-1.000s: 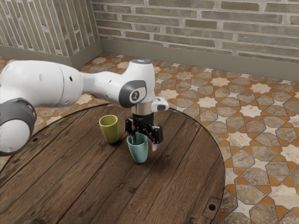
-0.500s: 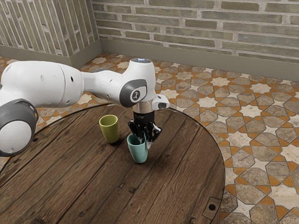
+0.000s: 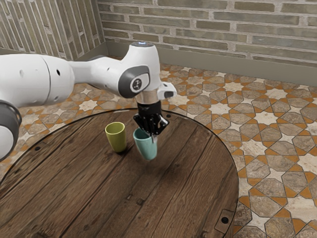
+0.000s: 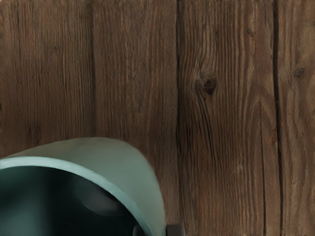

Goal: Place the right cup onto the left cup

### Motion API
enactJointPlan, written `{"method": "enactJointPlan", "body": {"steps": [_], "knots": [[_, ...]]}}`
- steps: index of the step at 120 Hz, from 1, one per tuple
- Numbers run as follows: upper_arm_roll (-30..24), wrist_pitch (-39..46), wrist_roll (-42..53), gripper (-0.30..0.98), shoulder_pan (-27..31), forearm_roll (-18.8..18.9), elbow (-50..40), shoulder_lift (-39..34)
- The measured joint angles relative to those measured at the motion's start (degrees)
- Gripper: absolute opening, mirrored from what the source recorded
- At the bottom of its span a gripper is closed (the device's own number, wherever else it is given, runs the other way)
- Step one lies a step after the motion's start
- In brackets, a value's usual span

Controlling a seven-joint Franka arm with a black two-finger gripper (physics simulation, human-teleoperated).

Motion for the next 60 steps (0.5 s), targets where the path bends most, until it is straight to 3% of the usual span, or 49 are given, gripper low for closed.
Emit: {"method": "enactJointPlan", "body": {"steps": [26, 60], "knots": [[-0.2, -5.2, 0.3, -0.10, 1.9, 1.7, 0.5, -7.1], [-0.2, -9.6, 3.4, -0.10, 8.5, 2.9, 3.5, -7.7]]}}
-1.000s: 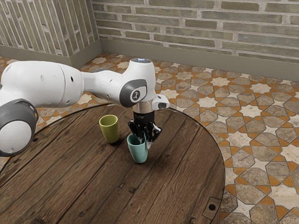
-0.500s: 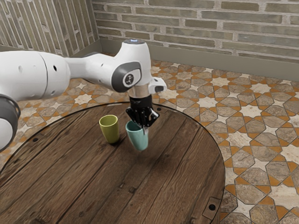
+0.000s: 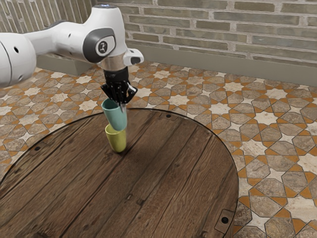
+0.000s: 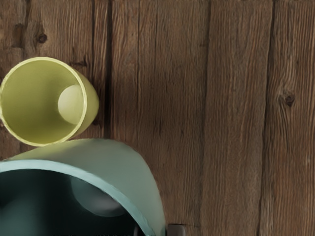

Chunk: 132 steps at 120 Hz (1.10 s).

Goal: Place the right cup onto the left cup

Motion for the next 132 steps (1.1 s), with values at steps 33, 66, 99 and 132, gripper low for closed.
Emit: {"method": "enactJointPlan", "body": {"steps": [33, 66, 99, 132], "knots": [[0.2, -1.9, 2.7, -0.10, 2.2, 0.6, 8.3, 6.0], [0.3, -2.6, 4.9, -0.10, 4.9, 0.7, 10.5, 8.6], [0.2, -2.9, 6.3, -0.10, 6.0, 1.1, 12.3, 10.7], [0.1, -3.2, 7.3, -0.10, 5.3, 1.5, 14.5, 13.9]]}}
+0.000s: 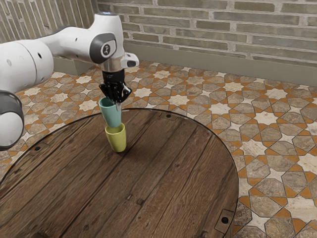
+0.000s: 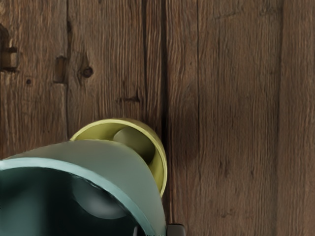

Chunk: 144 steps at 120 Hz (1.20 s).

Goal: Place the right cup onto the left cup

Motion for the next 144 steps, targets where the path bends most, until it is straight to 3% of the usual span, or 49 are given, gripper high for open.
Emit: {"method": "enactJointPlan", "body": {"steps": [70, 104, 123, 144], "knots": [[0.0, 1.1, 0.9, -0.09, 0.1, 0.0, -0.1, 3.4], [-0.1, 1.5, 1.2, 0.44, 0.1, -0.7, -1.0, 1.7], [-0.2, 1.5, 1.3, 0.57, -0.7, -1.0, -3.1, -3.3], [-1.1, -2.1, 1.5, 0.63, -2.4, -1.3, -8.9, -15.7]]}}
